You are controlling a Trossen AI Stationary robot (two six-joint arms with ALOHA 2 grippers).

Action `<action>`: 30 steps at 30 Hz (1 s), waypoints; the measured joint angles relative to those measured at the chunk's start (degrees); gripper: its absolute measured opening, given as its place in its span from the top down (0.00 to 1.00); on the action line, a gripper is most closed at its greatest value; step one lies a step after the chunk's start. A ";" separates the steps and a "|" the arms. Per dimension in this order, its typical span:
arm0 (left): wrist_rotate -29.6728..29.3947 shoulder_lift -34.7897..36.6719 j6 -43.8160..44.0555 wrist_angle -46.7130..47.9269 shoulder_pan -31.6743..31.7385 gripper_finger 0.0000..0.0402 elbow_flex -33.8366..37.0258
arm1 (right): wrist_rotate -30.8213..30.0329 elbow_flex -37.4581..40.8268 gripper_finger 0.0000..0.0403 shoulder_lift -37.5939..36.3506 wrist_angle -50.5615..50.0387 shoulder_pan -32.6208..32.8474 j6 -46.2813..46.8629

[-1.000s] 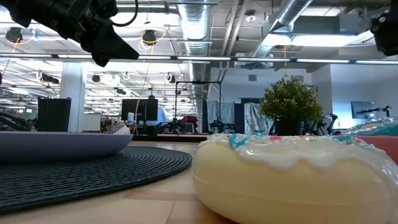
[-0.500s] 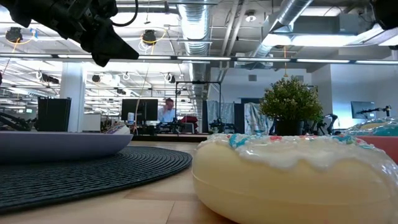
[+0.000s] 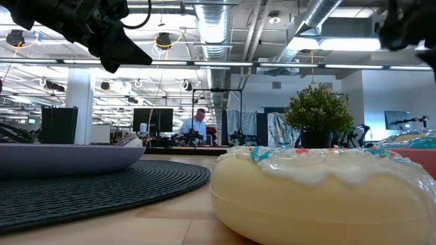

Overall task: Pick & Place donuts
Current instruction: Adjust the large blue donut on the pink plate

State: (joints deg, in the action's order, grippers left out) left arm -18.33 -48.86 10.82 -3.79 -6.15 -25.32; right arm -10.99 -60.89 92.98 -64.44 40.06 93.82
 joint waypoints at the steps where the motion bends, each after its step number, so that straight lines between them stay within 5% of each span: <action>1: 0.00 0.00 0.12 0.00 0.00 1.00 0.00 | 0.47 0.75 0.60 0.02 1.24 -0.52 -0.75; 13: -0.02 0.00 0.38 0.00 0.01 1.00 0.00 | 0.51 6.76 0.81 -0.01 10.54 -3.31 -4.37; 30: 0.00 0.00 0.40 0.00 0.02 1.00 0.00 | 0.70 5.48 0.83 -3.34 9.01 -2.67 -4.37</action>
State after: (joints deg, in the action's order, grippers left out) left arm -18.33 -48.86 11.22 -3.79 -6.13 -25.32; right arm -10.30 -55.41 89.64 -55.43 37.39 89.45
